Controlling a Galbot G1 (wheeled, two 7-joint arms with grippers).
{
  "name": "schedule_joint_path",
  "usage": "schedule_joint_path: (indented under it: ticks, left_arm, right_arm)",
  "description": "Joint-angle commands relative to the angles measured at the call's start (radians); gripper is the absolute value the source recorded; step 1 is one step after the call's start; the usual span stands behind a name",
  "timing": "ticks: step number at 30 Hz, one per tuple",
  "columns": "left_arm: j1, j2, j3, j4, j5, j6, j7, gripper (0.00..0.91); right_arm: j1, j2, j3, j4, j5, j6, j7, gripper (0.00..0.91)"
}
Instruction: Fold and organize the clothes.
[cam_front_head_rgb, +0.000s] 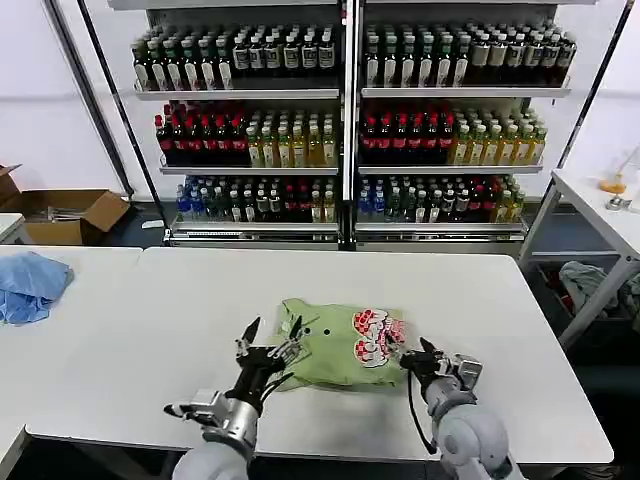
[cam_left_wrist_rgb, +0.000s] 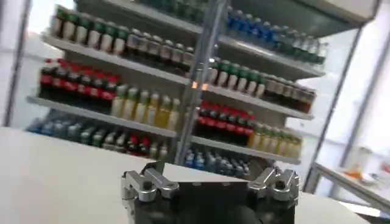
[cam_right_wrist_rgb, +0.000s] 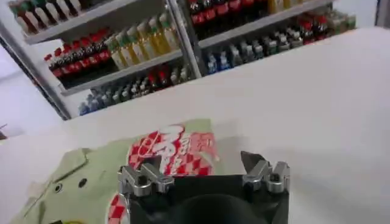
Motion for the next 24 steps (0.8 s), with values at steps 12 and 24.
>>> schedule_joint_path:
  ticks: [12,24]
  left_arm:
    - [0.149,0.004,-0.113,-0.072,0.001,-0.020,-0.006,0.907]
    - [0.154,0.006,-0.114,-0.075,-0.001,-0.020,-0.004,0.907]
  right_arm:
    - [0.086,0.052,-0.077,-0.161,-0.046,0.047,0.018,0.000]
    - [0.154,-0.028,-0.009,-0.224,-0.214,0.037,-0.107,0.000]
